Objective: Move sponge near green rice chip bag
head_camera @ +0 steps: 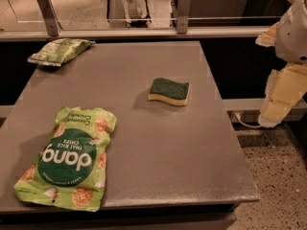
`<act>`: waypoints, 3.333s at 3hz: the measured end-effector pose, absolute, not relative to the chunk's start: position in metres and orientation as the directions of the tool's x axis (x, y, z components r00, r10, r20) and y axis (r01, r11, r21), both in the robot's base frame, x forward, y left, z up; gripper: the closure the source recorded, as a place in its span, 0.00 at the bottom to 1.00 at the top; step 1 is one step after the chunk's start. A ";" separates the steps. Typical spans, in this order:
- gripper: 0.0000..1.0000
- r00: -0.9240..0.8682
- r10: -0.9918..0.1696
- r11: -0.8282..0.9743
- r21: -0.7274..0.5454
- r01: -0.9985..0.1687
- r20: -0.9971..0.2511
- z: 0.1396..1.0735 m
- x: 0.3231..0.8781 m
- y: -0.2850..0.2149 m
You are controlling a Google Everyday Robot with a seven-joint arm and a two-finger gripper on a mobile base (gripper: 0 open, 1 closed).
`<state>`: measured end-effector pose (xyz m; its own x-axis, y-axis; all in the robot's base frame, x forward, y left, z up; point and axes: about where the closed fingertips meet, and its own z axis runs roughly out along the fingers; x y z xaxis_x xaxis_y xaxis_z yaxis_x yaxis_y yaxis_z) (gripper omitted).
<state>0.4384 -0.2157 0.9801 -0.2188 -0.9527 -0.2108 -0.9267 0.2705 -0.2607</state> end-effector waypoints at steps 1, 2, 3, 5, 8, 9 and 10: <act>0.00 -0.218 -0.953 0.270 -0.261 -0.927 -0.211 0.980 0.439 -0.215; 0.00 -0.162 -0.962 0.212 -0.225 -0.951 -0.221 0.966 0.463 -0.185; 0.00 -0.086 -0.963 0.135 -0.180 -0.974 -0.257 0.936 0.509 -0.134; 0.00 -0.083 -0.952 0.127 -0.132 -0.983 -0.296 0.877 0.565 -0.074; 0.63 -0.147 -0.939 0.173 -0.058 -0.983 -0.310 0.828 0.586 -0.068; 0.87 -0.145 -0.938 0.172 -0.060 -0.983 -0.314 0.830 0.586 -0.068; 1.00 -0.078 -0.932 0.134 -0.135 -0.982 -0.355 0.874 0.572 -0.060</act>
Offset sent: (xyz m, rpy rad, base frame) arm 0.0599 0.0732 -0.0376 0.0416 0.1027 0.1649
